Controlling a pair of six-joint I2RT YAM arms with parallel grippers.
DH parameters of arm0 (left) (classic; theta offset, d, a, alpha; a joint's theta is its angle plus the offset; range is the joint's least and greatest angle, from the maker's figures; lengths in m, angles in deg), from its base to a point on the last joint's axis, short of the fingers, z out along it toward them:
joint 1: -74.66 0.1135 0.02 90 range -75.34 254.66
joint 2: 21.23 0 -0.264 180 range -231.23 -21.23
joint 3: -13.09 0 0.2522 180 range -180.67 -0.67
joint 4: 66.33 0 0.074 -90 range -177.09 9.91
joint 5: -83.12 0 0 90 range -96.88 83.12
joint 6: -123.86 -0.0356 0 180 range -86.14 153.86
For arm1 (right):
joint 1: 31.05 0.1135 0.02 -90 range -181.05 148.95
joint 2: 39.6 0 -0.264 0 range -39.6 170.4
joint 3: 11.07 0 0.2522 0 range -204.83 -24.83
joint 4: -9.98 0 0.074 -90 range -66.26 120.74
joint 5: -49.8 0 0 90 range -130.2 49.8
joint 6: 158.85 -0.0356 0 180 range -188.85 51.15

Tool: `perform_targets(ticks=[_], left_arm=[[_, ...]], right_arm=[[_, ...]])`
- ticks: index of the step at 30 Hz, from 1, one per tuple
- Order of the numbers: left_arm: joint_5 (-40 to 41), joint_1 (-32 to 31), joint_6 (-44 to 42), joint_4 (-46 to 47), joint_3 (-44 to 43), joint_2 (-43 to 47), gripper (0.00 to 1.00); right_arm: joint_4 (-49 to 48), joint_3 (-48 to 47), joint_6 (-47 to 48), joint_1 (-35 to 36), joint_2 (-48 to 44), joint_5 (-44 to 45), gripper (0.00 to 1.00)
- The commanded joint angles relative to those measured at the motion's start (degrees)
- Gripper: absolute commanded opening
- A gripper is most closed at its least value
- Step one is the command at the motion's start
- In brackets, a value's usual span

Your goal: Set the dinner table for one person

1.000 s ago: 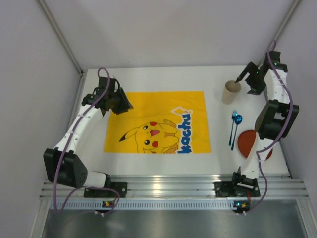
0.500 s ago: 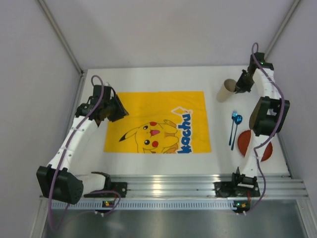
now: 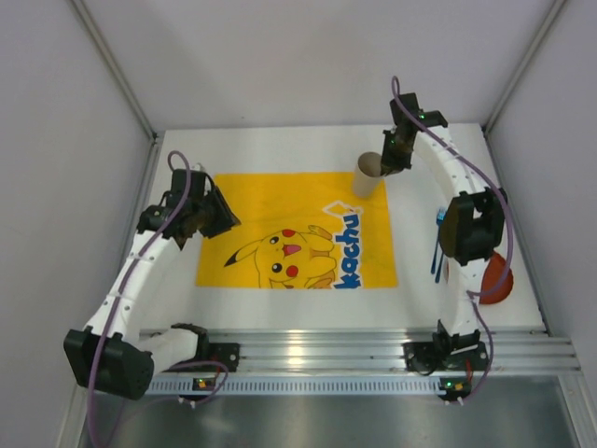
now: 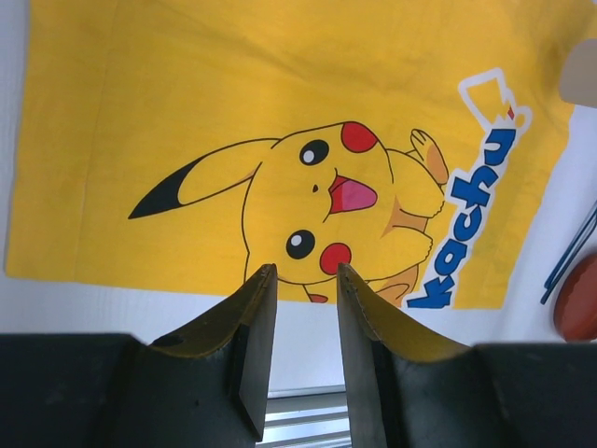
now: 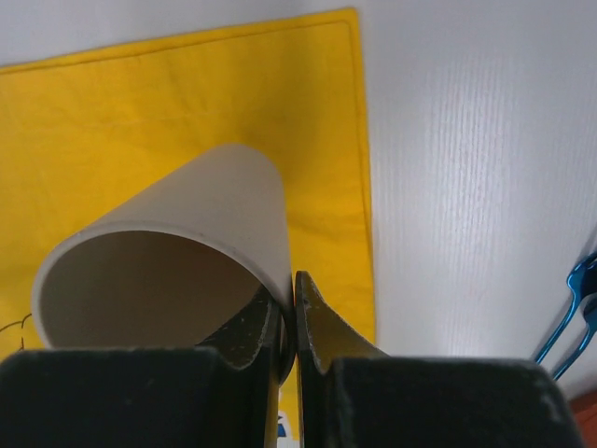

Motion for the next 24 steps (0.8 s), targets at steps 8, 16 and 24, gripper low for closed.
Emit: perform_targets(ticks=[8,16,24], left_arm=[[-1.0,-0.2,-2.1,-3.2,-0.2,4.3,0.38],[-0.9,-0.2,-3.1,-3.9,-0.5,5.0,0.38],[-3.1,-0.2,-3.3,-2.6,-0.4,4.1,0.38]], right_arm=[[4.3,-5.2,-2.7,2.6,4.3,3.9,0.21],[4.4,-4.8,-3.0,4.3,4.7,3.2,0.50],[6.8,-2.2,-1.5,-2.4,-6.3,7.4,1.00]])
